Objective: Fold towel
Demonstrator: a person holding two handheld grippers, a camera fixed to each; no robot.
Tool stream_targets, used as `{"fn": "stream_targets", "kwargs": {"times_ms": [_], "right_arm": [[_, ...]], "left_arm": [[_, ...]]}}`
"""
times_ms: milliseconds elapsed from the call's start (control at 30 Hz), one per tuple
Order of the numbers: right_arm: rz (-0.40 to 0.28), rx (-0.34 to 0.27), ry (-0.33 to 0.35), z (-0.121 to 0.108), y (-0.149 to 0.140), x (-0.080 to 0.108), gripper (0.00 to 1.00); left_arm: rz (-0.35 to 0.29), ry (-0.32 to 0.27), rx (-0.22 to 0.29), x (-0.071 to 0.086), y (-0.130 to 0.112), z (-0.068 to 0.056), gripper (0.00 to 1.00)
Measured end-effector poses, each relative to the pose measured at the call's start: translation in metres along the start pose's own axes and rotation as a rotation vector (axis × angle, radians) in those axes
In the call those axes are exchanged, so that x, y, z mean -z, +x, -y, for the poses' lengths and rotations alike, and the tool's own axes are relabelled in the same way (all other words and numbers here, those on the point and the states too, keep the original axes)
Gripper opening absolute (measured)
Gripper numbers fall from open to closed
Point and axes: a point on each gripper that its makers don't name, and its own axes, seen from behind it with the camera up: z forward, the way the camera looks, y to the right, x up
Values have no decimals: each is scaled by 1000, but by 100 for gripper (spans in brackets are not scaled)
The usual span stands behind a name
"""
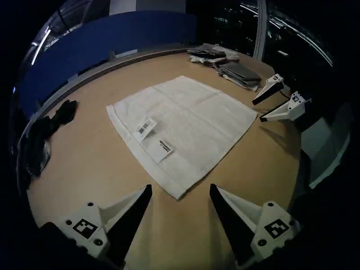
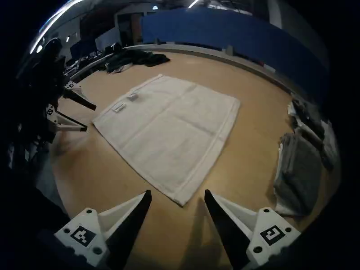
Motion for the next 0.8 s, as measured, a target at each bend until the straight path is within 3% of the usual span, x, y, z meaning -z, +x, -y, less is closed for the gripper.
{"fn": "stream_targets", "kwargs": {"times_ms": [267, 467, 533, 733, 800], "right_arm": [[22, -2, -10, -2, -6, 1, 82], [49, -5, 5, 0, -14, 0, 65], [49, -9, 1, -1, -14, 0, 60], [50, -27, -9, -4, -13, -2, 50], [51, -30, -10, -5, -12, -3, 47]], "left_arm": [[23, 12, 0, -3, -4, 1, 74], [34, 17, -4, -6, -8, 2, 62], [36, 24, -11, -6, -7, 3, 52], [39, 31, -15, -7, -7, 4, 50], [40, 31, -14, -7, -7, 3, 43]]}}
